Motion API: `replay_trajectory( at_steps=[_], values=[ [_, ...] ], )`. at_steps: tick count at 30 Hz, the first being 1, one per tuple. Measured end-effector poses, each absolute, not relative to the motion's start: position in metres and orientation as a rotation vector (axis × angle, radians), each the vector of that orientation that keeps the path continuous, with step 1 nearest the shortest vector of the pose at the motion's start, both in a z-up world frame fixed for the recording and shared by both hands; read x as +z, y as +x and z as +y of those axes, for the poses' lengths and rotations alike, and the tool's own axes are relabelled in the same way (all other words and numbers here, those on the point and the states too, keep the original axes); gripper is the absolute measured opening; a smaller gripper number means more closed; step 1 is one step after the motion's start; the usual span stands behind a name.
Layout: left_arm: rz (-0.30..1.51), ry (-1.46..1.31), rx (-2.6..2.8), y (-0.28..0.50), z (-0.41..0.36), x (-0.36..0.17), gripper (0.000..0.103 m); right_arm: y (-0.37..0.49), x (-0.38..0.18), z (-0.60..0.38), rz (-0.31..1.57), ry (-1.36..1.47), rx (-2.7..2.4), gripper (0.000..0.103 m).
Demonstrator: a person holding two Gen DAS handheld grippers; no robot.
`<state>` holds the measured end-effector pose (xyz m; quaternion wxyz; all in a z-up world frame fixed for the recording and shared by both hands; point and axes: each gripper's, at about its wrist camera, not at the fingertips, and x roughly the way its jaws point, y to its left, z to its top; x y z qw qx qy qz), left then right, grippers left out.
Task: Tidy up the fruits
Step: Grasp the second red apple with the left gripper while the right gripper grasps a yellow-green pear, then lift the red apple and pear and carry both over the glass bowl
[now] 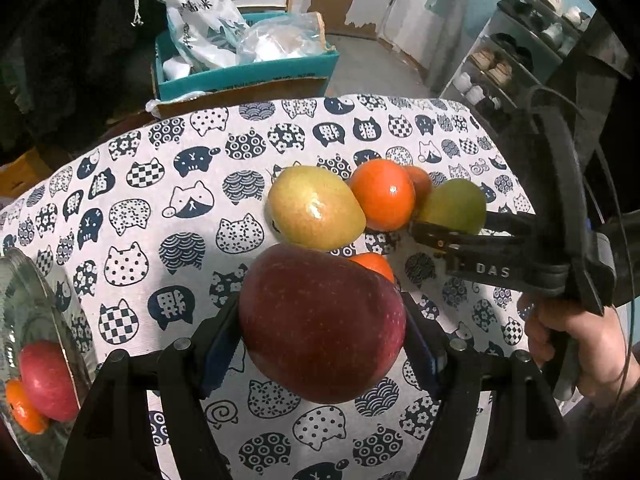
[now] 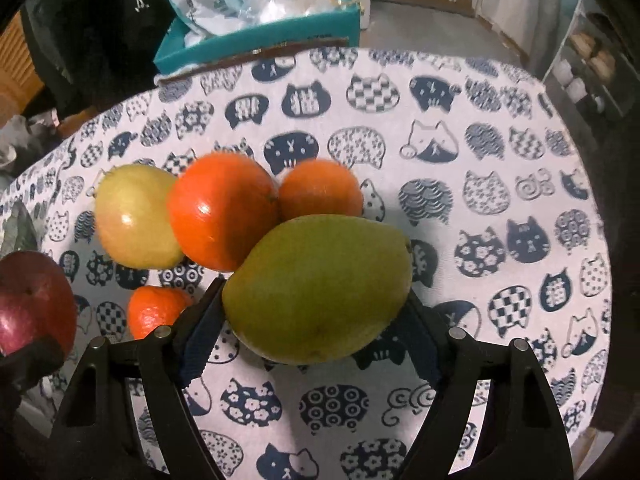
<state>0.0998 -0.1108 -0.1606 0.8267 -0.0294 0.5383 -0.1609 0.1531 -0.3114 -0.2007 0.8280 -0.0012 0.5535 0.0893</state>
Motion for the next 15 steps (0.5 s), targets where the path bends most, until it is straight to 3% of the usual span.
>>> replay_trajectory(
  at_steps=[15],
  values=[
    [1.012, -0.059, -0.339, 0.077, -0.095, -0.104, 0.076, 0.117, -0.107, -0.296, 0.962, -0.002, 0.230, 0.081]
  ],
)
